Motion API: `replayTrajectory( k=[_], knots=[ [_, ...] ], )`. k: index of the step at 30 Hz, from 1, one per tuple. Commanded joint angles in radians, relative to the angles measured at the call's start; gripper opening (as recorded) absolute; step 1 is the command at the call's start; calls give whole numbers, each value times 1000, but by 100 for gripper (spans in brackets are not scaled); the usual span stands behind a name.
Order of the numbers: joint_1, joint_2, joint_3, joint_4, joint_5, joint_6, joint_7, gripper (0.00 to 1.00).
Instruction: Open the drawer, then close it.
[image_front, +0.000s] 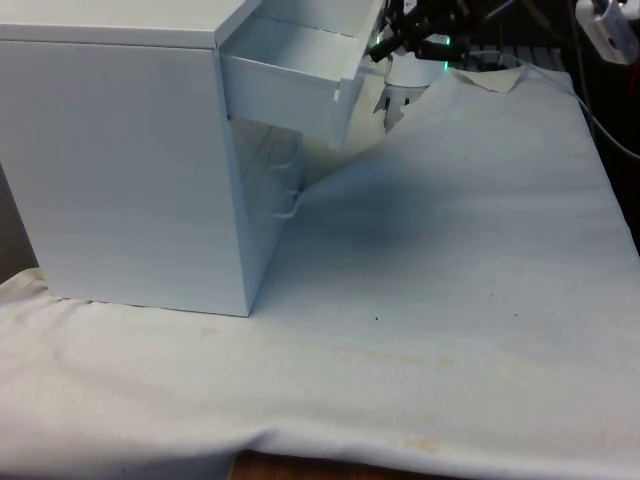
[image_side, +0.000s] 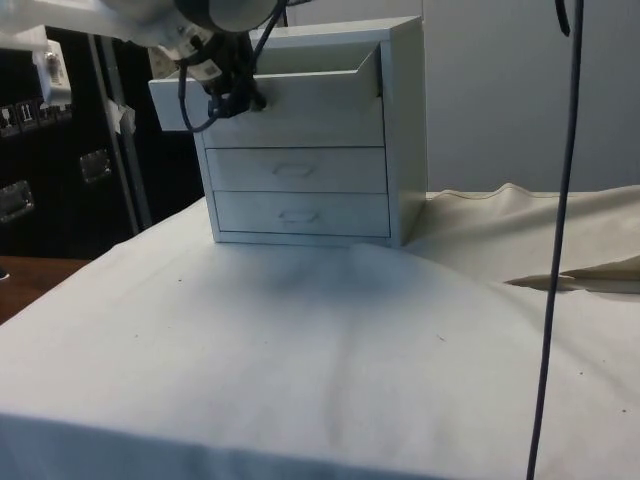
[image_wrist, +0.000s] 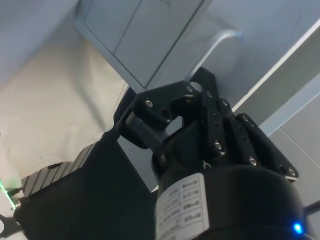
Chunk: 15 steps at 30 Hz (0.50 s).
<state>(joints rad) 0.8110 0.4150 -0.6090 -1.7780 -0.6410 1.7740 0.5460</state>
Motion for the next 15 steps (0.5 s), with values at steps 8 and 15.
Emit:
replayTrajectory(
  k=[8, 15],
  knots=[
    [-2, -27, -27, -20, -34, 13, -23, 0],
    [-2, -40, -52, -34, -52, 17, -37, 0]
  ],
)
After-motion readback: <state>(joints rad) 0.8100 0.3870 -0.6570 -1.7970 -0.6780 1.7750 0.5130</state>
